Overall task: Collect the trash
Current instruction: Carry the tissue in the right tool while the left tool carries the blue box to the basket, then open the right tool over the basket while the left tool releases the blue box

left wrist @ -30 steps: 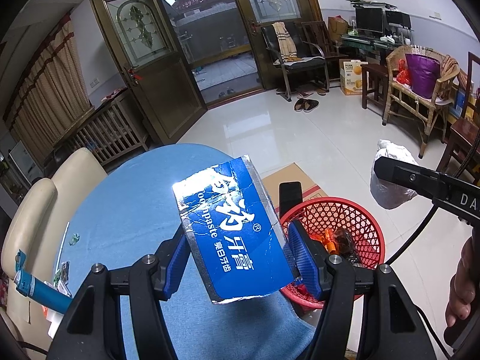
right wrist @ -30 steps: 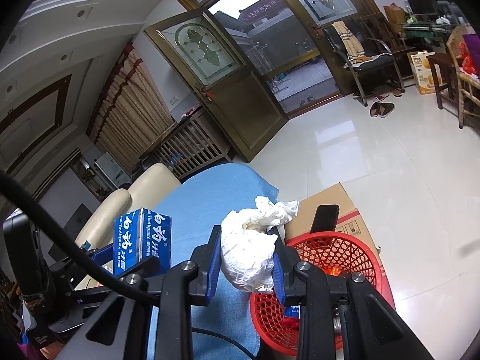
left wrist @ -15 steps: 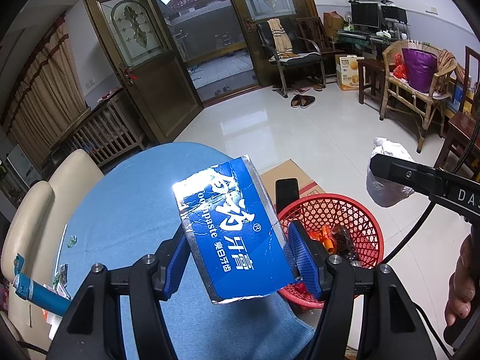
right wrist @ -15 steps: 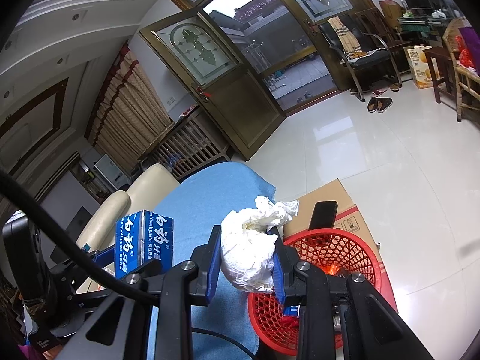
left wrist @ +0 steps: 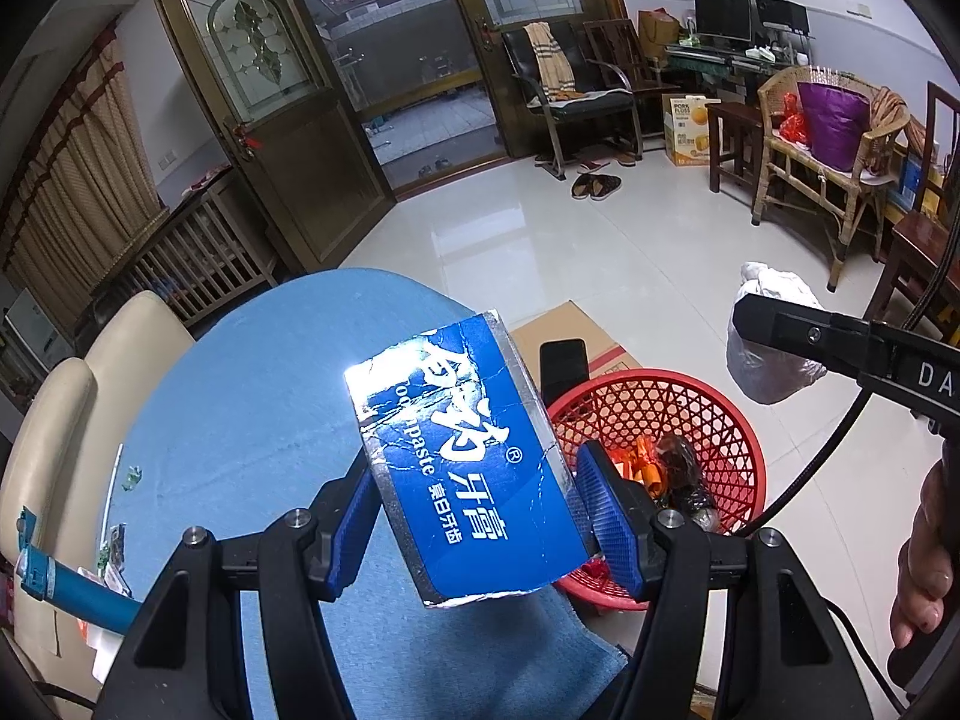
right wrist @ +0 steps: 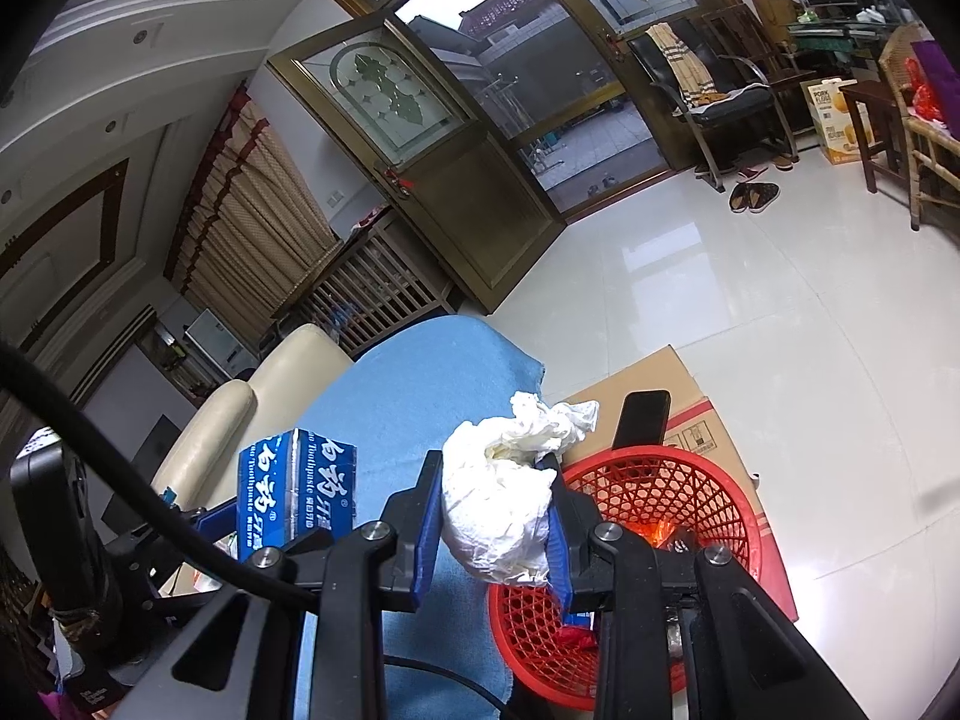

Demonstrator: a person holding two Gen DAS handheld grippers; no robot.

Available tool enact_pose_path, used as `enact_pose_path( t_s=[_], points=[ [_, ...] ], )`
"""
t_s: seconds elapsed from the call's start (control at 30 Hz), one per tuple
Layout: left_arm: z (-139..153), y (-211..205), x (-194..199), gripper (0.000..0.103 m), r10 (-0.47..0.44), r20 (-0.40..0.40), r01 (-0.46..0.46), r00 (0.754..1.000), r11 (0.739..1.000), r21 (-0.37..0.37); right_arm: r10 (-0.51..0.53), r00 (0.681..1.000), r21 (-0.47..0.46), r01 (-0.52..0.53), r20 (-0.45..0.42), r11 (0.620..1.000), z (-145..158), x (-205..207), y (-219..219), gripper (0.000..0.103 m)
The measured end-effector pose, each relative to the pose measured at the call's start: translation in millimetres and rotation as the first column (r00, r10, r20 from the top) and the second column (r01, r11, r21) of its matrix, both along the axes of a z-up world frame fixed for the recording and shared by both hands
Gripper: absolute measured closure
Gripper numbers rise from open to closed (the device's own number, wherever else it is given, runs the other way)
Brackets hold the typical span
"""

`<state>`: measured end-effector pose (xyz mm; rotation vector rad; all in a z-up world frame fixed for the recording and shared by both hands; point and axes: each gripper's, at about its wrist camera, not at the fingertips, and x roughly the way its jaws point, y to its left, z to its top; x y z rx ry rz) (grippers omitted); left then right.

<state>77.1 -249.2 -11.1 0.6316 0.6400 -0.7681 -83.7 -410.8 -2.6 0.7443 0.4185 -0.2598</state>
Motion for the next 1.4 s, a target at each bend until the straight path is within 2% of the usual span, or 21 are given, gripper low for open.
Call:
enact_pose_path(
  t_s=[0.87,1.13,1.4],
  points=[
    [-30.9,-14.6,3.9,0.036,-0.018,-0.053,0.021,0.998,0.998,0.053,-0.006,0.998,0.060,0.010,-0.059,0.998,-31.2,8.6,-12.5,0.069],
    [-42.4,-18.3,4.2,0.036,-0.057,-0.112,0.062,0.992,0.997,0.045,-0.009,0.995,0.083,0.017,-0.095,0.996,-46.7,12.1,-17.3,0.069],
    [-53.4,-20.8,3.6,0.036,-0.140,-0.198,0.143,0.970,0.990,0.000,-0.010,0.992,0.112,0.024,-0.128,0.993,-60.6,15.2,-22.0,0.069]
  ],
)
